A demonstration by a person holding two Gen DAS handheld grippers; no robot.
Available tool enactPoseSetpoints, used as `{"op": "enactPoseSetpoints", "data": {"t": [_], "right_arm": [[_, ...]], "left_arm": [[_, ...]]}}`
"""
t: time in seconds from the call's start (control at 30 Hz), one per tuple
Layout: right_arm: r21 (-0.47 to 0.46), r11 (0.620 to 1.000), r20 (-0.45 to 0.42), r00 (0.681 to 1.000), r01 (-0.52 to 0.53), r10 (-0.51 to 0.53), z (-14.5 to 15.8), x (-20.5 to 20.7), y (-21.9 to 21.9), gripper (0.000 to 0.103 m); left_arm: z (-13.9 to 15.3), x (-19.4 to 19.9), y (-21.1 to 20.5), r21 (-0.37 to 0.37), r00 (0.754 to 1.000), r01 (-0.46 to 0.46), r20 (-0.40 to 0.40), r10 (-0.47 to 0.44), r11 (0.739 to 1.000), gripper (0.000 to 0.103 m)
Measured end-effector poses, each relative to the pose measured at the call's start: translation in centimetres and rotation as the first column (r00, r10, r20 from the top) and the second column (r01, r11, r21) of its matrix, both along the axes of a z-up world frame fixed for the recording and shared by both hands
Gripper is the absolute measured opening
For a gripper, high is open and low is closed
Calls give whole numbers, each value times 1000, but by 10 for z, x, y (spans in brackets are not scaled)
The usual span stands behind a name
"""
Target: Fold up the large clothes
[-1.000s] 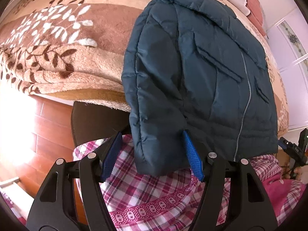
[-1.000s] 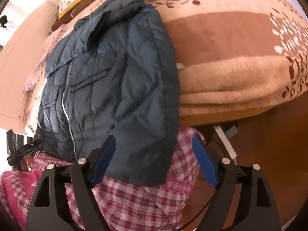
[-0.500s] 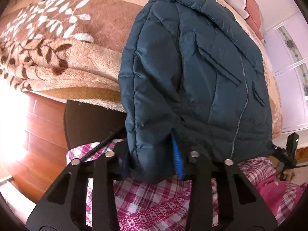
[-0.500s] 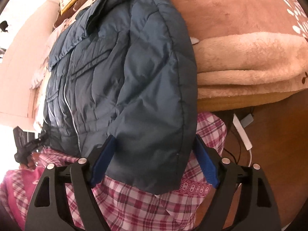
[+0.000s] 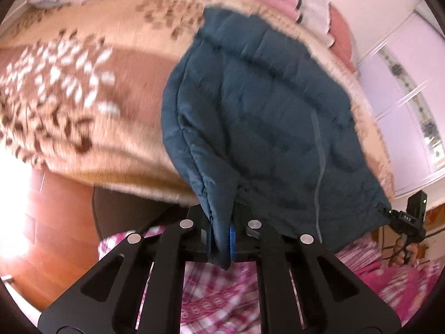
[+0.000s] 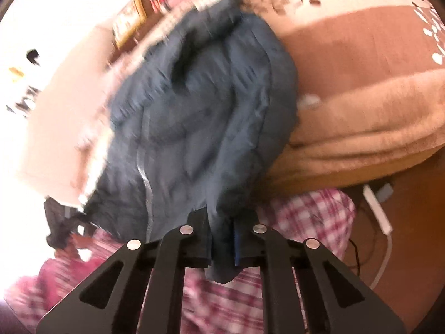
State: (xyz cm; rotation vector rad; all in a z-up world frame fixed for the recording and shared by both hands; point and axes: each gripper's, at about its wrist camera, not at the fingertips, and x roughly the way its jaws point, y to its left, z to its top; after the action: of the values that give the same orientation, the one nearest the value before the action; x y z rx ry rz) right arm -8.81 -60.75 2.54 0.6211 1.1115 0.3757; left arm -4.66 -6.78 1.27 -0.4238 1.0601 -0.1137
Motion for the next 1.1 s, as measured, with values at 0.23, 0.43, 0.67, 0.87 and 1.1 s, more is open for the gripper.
{"op": "enactPoseSetpoints", "data": {"t": [0.23,0.43,0.67,0.87,1.1], "right_arm": [[148,986,165,982,70,-94,61,5,-18,11],[191,977,228,964,96,-139,93,-4,-32,11],[154,984,240,963,84,-120,105,-31,-22,11],[126,989,207,973,72,-97,108,-61,-17,11],[145,986,178,978,82,-107,106,-54,-17,11]], "left_arm": [[81,5,4,-3,976,-13,219,13,1000,8],[126,-6,14,-21,946,-11,322,17,1000,8],[128,-35,22,-41,948,-3,318,16,999,8],[123,-63,29,-51,955,26,295,-10,998,8],[129,-49,28,-44,953,41,302,-25,998,9]]}}
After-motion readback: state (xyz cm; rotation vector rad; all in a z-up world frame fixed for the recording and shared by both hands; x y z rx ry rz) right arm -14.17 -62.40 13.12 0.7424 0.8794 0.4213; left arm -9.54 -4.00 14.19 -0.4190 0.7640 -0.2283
